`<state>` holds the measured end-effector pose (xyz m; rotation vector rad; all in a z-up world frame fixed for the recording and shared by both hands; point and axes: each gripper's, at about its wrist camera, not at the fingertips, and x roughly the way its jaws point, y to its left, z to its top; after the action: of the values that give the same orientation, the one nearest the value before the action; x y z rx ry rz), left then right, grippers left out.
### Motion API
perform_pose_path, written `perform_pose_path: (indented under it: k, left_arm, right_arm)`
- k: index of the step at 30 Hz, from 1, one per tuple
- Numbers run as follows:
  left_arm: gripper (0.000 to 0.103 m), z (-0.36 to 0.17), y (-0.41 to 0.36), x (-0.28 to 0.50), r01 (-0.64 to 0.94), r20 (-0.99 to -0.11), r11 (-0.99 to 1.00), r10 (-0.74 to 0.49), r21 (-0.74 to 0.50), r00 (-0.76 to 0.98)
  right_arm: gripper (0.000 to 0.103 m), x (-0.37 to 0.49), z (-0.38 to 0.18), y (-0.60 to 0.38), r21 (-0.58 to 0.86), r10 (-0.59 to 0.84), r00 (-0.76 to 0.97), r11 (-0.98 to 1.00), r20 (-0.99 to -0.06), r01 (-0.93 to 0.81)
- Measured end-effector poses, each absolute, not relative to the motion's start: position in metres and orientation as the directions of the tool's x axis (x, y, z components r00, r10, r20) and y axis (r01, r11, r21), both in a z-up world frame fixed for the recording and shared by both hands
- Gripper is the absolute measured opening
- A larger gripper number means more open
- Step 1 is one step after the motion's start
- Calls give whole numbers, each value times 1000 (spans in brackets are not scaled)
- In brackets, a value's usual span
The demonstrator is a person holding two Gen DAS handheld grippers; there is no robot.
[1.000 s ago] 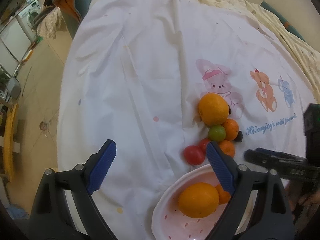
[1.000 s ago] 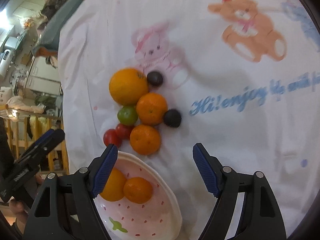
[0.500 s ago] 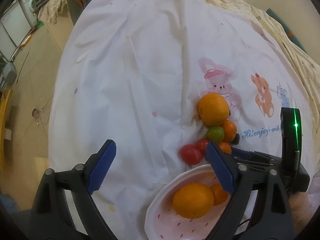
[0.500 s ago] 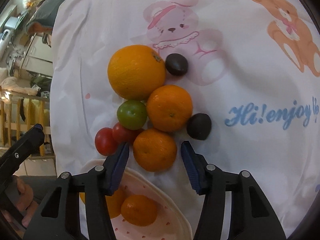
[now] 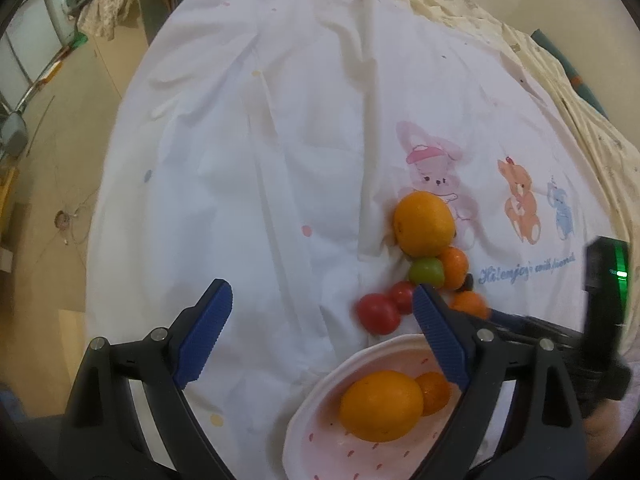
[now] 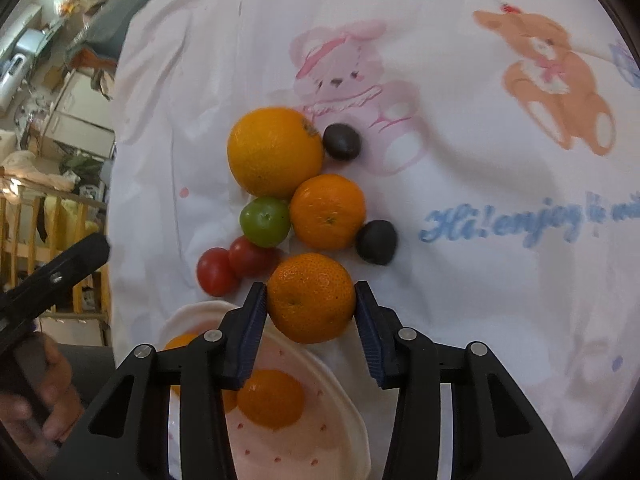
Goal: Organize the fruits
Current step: 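Grasp a tangerine with the right tool while the left tool grasps a red tomato, then carry the tangerine into the plate with the right tool while the left tool places the red tomato there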
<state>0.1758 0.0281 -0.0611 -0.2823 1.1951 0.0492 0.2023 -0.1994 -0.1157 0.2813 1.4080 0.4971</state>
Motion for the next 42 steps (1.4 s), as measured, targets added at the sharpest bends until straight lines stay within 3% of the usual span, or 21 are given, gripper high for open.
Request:
perform_pose_path:
  k: [9,13,16,24,27,31,42]
  left_arm:
    - [87,-69,9,178,-119,-935,977,-132,-180,329]
    - [66,-80,0,188,-108,-937,966,-195,-234,290]
    - [55,-93,-10,197,-103,-943,962,-223,-254,249]
    - [52,-122,-31,205,-81,-966,972,-209,-223,149]
    - [46,-127,-30,205,-92,-966,967,-224,-236,126]
    - [31,-129,-28,204,-106,-968,966,-226,-237,105]
    - [30,-104,-14,194,-102,-954,962,-231,-253,190]
  right_arm:
    - [46,167,-77,-251,544,543,195,837,-817,-55]
    - [46,155,-71,-263,572,563,225,820,-796,-26]
    - [46,151,-76,-263,572,558,228,820,-798,-3]
    - [46,155,-84,-264,569,556,213,822,-803,-2]
    - [46,156,-84,-260,570,559,211,822,-802,-11]
    - [46,157,-84,-259,572,561,210,820,-801,-11]
    - [46,155,-81,-260,569,559,219,822,-800,-18]
